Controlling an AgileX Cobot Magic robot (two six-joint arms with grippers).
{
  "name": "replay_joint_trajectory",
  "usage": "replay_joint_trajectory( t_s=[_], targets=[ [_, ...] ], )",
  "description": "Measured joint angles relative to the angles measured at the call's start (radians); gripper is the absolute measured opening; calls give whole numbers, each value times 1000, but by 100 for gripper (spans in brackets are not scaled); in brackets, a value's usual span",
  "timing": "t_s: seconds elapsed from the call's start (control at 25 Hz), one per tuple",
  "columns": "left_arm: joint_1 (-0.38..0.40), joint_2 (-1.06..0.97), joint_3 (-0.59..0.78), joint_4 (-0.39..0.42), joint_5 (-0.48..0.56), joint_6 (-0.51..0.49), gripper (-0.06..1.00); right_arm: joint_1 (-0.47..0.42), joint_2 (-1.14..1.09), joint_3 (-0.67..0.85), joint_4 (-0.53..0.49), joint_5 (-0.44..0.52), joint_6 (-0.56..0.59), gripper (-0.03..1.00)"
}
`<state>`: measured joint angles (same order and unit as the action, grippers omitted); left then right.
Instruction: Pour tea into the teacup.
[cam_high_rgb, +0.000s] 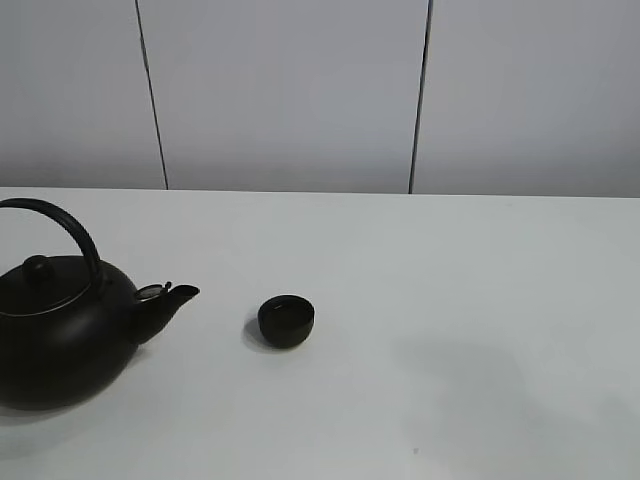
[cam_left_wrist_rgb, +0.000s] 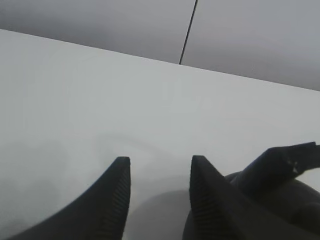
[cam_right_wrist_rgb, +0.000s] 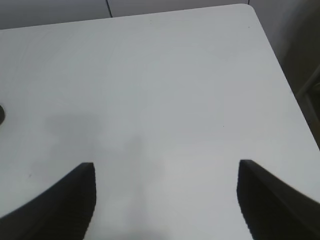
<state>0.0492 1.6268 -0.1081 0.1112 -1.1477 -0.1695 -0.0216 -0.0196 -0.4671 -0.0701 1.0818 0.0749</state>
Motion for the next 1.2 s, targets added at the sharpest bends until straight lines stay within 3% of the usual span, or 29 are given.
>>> replay_joint_trajectory(
  t_s=[0.2, 0.28, 0.44, 0.64, 0.76, 0.92, 1.2],
  targets=[
    [0, -3, -86, 7, 0, 0, 29, 0, 0, 0, 0, 0, 0, 53],
    [0, -27, -153, 29, 46, -3, 29, 0, 0, 0, 0, 0, 0, 53],
    [0, -113, -307, 89, 333, -22, 29, 0, 0, 0, 0, 0, 0, 53],
    [-9, -250, -526, 182, 793, -237, 29, 0, 0, 0, 0, 1, 0, 53],
    [-17, -318, -611, 185, 1024, -325, 29, 0, 0, 0, 0, 1, 0, 53],
    [-19, -390, -650, 146, 1206, -338, 29, 0, 0, 0, 0, 1, 0, 53],
    [66, -429, -650, 52, 1330, -191, 29, 0, 0, 0, 0, 1, 0, 53]
  ],
)
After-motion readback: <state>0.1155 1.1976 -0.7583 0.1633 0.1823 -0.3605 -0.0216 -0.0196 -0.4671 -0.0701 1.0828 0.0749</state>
